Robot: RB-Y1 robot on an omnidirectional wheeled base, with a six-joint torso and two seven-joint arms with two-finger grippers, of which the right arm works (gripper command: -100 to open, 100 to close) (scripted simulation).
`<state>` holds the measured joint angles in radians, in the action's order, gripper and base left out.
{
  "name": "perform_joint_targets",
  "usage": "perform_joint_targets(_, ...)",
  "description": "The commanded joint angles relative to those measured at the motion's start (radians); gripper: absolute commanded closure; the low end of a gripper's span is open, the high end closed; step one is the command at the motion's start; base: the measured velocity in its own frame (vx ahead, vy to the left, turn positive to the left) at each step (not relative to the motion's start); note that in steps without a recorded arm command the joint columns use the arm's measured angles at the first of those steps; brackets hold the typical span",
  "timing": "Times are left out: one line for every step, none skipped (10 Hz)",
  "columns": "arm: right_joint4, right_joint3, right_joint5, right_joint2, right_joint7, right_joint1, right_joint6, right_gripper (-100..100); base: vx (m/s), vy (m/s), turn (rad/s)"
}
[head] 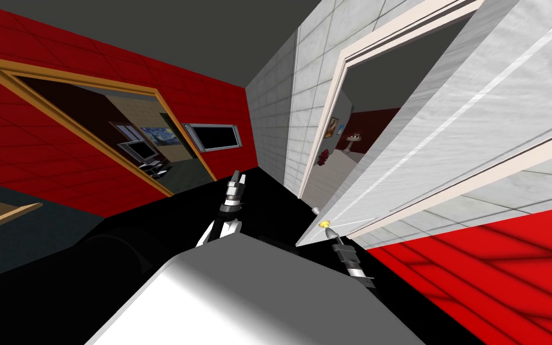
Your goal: Pull the door open
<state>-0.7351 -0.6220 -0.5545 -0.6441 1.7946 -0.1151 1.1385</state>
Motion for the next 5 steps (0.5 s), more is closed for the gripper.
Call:
perform_joint_targets(-0.007,-0.028,0.018,0.025,0.002,-0.001,0.014,-100,-0.039,-0.030,0.036)
perform_joint_targets(-0.007,-0.028,0.018,0.025,0.002,-0.001,0.014,-100,-0.054,-0.030,0.042)
perform_joint_targets(-0.007,-0.029,0.018,0.025,0.002,-0.001,0.016,-100,-0.036,-0.020,0.010)
perform_joint_targets(-0.007,-0.029,0.018,0.025,0.002,-0.001,0.016,-100,-0.025,-0.016,0.000)
perform_joint_targets(-0.007,-0.029,0.018,0.025,0.002,-0.001,0.016,-100,-0.011,-0.008,-0.005)
